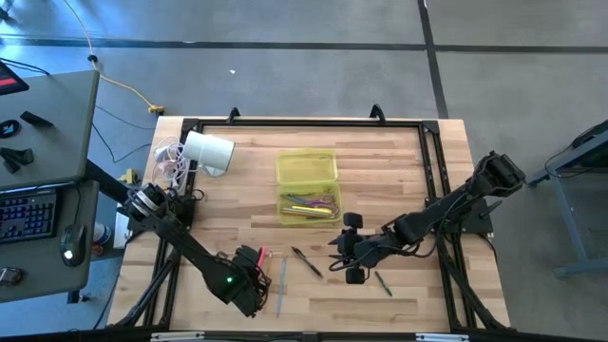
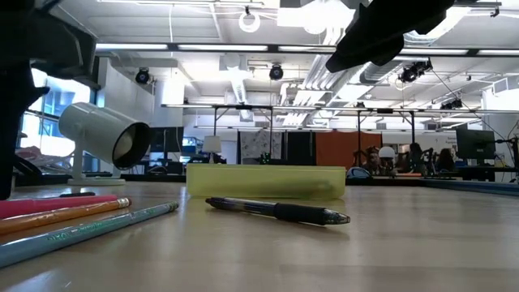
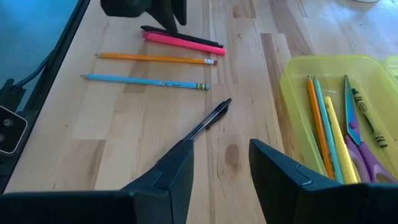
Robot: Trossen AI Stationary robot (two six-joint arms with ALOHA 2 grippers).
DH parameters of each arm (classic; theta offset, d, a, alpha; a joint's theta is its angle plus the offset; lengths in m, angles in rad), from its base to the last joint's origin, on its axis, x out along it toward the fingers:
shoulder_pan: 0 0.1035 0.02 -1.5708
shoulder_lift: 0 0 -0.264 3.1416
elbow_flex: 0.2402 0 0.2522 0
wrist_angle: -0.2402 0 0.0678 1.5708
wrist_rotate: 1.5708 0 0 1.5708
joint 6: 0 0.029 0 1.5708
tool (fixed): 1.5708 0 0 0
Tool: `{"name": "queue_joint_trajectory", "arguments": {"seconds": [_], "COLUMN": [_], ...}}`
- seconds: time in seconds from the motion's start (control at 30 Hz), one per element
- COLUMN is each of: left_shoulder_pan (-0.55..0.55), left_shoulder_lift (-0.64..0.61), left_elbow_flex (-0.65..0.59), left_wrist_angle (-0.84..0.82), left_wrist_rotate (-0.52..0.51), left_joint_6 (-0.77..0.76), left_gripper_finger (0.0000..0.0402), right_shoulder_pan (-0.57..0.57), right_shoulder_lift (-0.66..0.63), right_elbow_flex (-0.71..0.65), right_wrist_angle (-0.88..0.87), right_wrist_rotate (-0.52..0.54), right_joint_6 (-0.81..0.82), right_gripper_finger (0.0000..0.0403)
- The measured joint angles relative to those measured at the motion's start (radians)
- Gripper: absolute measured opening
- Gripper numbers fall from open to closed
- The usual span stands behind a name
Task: Pick & place school supplies into a supply box
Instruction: Put the black pen into the supply box
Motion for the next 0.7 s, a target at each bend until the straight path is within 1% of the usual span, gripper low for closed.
{"name": "queue_joint_trajectory", "arguments": {"seconds": [0.33, 0.4, 0.47, 0.53, 0.7], "left_shoulder_pan": [-0.001, -0.001, -0.001, -0.001, -0.002], "left_shoulder_lift": [-0.006, -0.006, -0.006, -0.005, -0.003], "left_elbow_flex": [-0.085, -0.092, -0.093, -0.097, -0.098], "left_wrist_angle": [0.058, 0.060, 0.058, 0.066, 0.087], "left_wrist_rotate": [-0.010, -0.014, -0.021, -0.029, -0.065], "left_joint_6": [-0.001, -0.001, -0.004, -0.003, -0.001], "left_gripper_finger": [0.0161, 0.0154, 0.0138, 0.0114, 0.0035], "right_shoulder_pan": [0.000, 0.000, 0.000, 0.000, 0.000], "right_shoulder_lift": [0.000, 0.000, 0.000, 0.000, 0.000], "right_elbow_flex": [0.000, 0.000, 0.000, 0.000, 0.000], "right_wrist_angle": [-0.007, -0.008, -0.008, -0.008, -0.008], "right_wrist_rotate": [-0.003, -0.001, 0.000, 0.000, 0.000], "right_joint_6": [0.000, 0.000, 0.000, 0.000, 0.001], "right_gripper_finger": [0.0138, 0.0138, 0.0138, 0.0138, 0.0138]}}
